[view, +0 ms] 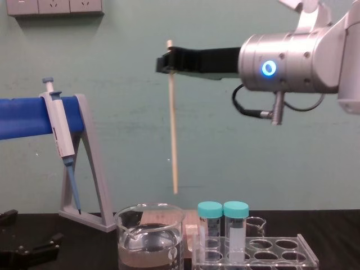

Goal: Hold the thermometer with one hand and immerse one end into the beaker, then reinsert it into the test tube rack.

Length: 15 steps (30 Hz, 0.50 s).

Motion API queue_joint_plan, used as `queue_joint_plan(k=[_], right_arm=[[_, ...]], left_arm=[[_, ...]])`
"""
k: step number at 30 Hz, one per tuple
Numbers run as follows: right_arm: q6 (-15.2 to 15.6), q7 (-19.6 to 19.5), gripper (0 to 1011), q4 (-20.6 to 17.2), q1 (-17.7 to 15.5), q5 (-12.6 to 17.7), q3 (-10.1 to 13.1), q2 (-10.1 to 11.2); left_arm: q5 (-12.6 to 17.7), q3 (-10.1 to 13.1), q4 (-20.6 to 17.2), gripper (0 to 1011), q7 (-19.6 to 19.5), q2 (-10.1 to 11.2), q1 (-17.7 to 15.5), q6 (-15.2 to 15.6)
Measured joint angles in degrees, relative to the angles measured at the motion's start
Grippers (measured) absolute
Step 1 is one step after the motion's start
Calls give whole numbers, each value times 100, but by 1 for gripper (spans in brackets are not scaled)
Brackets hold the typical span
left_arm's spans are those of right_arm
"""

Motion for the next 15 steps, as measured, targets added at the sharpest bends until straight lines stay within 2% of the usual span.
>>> queue_joint_plan(k=[2, 6, 8, 9, 15], right_arm=[[-113, 126, 53, 54, 0, -2, -131, 14], [-301, 305, 53, 155, 18, -13, -246, 42], [-567, 522, 53, 296, 41, -44, -360, 75], [-567, 522, 53, 296, 41, -44, -360, 75], [-1184, 878, 53, 603, 84, -166, -538, 100]], left_arm=[[0, 0, 0, 1004, 0, 0, 0, 0], [0, 0, 0, 1004, 0, 0, 0, 0], [0, 0, 0, 1004, 0, 0, 0, 0], [0, 0, 0, 1004, 0, 0, 0, 0], [0, 0, 0, 1004, 0, 0, 0, 0]])
